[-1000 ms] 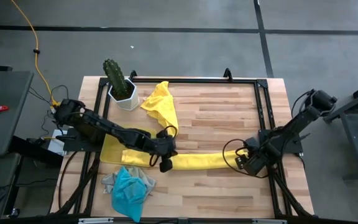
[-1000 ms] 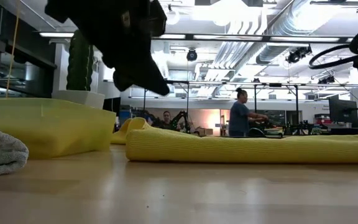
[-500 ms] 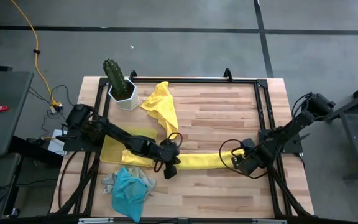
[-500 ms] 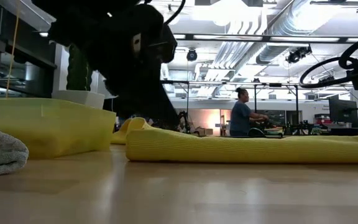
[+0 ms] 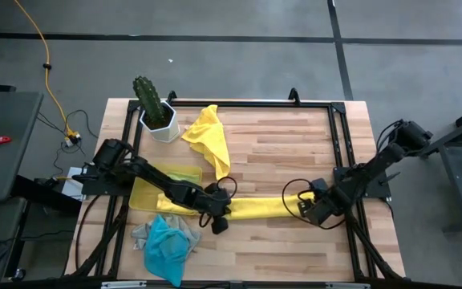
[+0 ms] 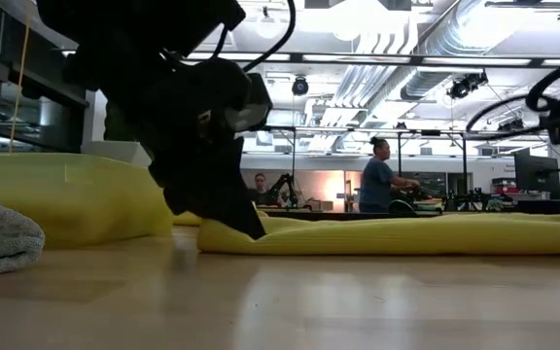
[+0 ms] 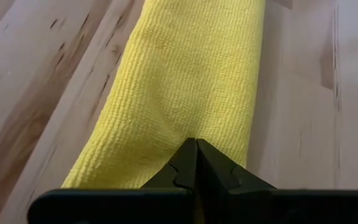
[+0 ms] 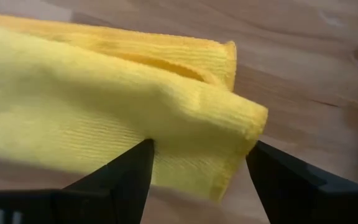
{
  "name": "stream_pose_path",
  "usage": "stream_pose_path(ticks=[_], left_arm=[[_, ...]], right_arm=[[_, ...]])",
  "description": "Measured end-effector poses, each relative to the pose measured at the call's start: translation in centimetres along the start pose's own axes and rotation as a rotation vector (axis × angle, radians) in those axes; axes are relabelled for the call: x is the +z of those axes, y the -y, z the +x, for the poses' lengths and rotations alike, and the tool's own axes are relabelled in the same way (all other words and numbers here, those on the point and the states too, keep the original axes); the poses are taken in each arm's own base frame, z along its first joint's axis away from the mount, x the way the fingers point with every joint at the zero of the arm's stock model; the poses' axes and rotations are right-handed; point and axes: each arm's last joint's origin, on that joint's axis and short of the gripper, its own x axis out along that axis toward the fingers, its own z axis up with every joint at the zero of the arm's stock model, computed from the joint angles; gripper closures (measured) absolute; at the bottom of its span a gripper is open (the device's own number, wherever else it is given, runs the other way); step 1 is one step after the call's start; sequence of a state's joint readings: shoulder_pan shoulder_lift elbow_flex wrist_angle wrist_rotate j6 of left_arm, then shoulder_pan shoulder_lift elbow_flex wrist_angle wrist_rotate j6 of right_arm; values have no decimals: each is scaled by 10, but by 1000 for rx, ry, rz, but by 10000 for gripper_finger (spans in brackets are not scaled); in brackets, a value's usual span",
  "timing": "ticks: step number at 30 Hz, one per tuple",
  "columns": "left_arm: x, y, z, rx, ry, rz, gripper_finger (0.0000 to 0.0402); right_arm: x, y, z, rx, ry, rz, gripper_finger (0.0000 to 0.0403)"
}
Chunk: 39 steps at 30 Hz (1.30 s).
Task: Fold microfiber towels
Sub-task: Fold the right yellow microfiber towel
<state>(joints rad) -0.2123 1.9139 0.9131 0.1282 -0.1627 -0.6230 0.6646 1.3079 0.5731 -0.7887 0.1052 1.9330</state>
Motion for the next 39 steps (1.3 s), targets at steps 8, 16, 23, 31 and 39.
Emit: stream_pose_path(ticks=[8,16,23,31,39], left_arm=[[-1,0,2,5,-3,-32,402],[-3,-2,2,23,-16,-40,402],[-2,-1,3,29,-3,-51,402],[12,-1,3,73,2,-55,402],[20,-11,4,110,4,-48,402]], right_arm=[[5,5,10,36,14,65,155],[7,10,8,11,44,10,248],[0,16,6,25,119,-80,390],[-16,28,-9,98,50,-97,398],[-22,32,-39,142,37,-152,402]])
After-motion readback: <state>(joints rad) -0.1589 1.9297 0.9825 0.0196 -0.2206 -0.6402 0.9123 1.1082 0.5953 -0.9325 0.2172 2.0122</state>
